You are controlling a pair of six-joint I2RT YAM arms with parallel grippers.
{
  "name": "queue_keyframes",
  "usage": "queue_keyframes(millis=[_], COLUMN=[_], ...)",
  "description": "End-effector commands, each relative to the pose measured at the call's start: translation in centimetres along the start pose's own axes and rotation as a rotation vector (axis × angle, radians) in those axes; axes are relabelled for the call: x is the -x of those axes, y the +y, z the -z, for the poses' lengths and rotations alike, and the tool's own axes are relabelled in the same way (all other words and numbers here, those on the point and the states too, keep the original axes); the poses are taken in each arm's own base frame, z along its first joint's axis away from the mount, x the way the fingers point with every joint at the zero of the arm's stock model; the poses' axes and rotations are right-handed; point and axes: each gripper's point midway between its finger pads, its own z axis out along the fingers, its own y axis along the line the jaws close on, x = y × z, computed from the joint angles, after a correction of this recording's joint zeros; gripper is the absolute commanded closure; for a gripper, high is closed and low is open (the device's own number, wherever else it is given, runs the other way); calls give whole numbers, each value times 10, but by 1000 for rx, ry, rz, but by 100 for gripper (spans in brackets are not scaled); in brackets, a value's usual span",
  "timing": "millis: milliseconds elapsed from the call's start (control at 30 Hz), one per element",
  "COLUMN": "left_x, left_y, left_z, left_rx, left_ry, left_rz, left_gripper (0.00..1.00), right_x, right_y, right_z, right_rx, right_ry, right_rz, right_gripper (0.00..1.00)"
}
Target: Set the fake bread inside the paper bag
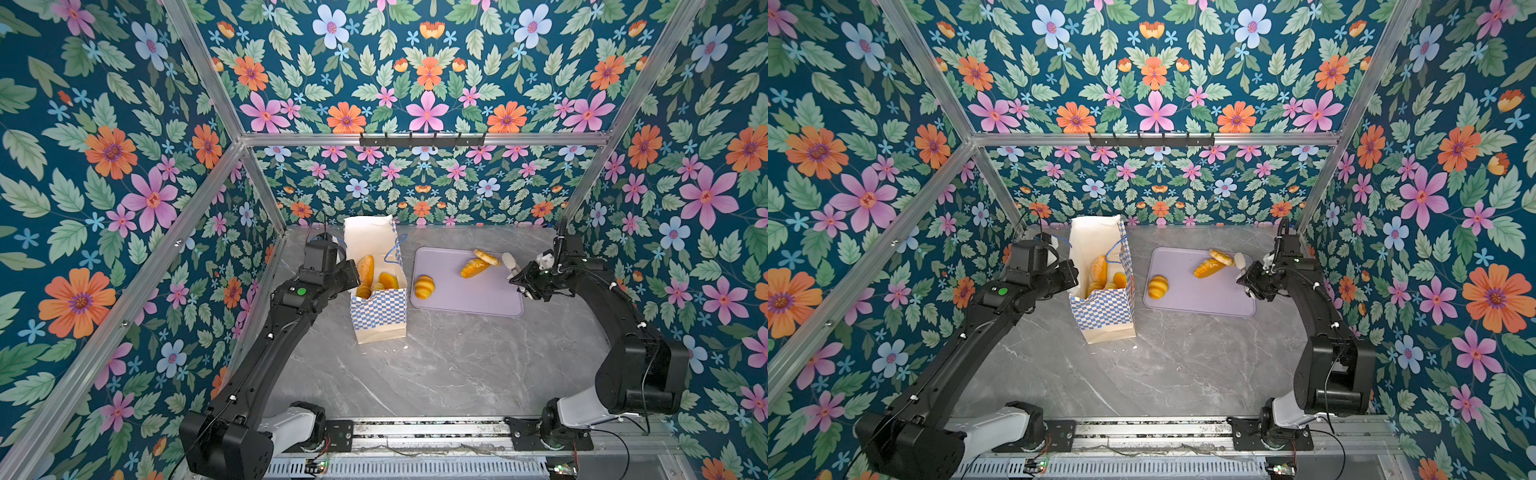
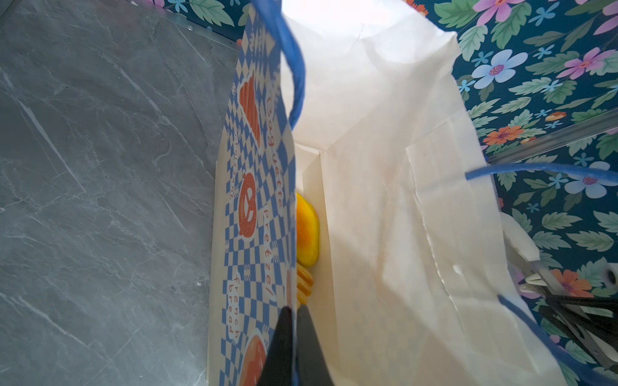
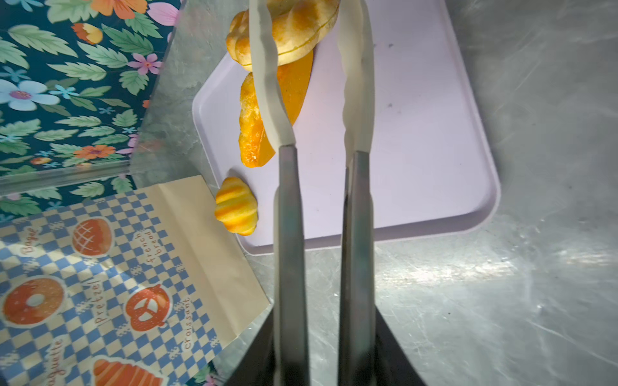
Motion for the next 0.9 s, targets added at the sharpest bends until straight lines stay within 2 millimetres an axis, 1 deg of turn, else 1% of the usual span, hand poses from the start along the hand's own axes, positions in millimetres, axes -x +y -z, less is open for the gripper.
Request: queue_keyframes(millis=[0, 367, 867], left_x=[-4, -4, -5], left_y=[3, 4, 6], left_z=[-1, 1, 2], left_rx=[10, 18, 26], left_ry=[16, 11, 10], left_rz=[-6, -7, -6], left_gripper=[95, 95, 95], right_x=[7, 14, 16], right_y=[19, 11, 13], right_z=[-4, -18, -37], right_rx=[120, 208, 320], right_ry=[-8, 10, 52], right_rz=[-29, -145, -245], right_gripper=[64, 64, 62])
